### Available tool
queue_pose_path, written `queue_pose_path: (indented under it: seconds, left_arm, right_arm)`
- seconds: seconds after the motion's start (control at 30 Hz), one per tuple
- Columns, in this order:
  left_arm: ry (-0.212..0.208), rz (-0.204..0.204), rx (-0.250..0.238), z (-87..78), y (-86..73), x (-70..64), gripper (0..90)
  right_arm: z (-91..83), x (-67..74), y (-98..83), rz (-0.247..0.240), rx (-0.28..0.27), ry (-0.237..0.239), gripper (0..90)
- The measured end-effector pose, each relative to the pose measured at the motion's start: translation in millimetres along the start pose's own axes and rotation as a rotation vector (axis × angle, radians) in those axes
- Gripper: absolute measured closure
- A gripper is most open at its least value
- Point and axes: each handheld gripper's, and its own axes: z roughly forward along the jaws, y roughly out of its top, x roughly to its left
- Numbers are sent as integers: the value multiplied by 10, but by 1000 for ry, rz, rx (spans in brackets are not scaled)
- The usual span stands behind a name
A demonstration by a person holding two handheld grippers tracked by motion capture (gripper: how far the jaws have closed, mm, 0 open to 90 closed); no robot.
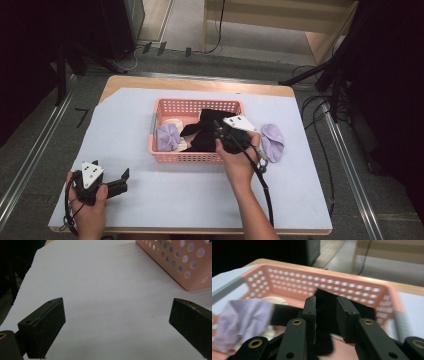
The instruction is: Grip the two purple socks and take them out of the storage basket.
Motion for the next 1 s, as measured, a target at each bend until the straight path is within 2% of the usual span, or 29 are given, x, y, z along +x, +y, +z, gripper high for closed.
queue_pose_path:
  seconds: [0.13, 0.27, 0.47, 0.6, 0.83, 0.93, 1.0]
  left_arm:
    - [-2, -3, 2, -1, 0, 1, 13]
    - [-2, -3, 1, 0, 0, -1, 13]
    - [-4, -3, 1, 0, 0, 3, 13]
    - [-7, -5, 3, 1, 1, 4, 13]
    - [-7, -8, 1, 2, 0, 3, 14]
    - [6, -10, -1, -5, -1, 5, 74]
    - [6, -9, 0, -5, -1, 5, 75]
  right_arm:
    - [115, 247, -8, -4, 19, 61, 704]
    - [249, 486, -18, -26, 64, 122, 702]
    - [433, 766, -18, -50, 117, 166, 699]
    - [509, 879, -3, -44, 145, 192, 697]
    - [642, 1010, -28, -43, 211, 198, 694]
    - [685, 1019, -33, -17, 222, 199, 692]
    - [712, 1028, -29, -4, 243, 197, 685]
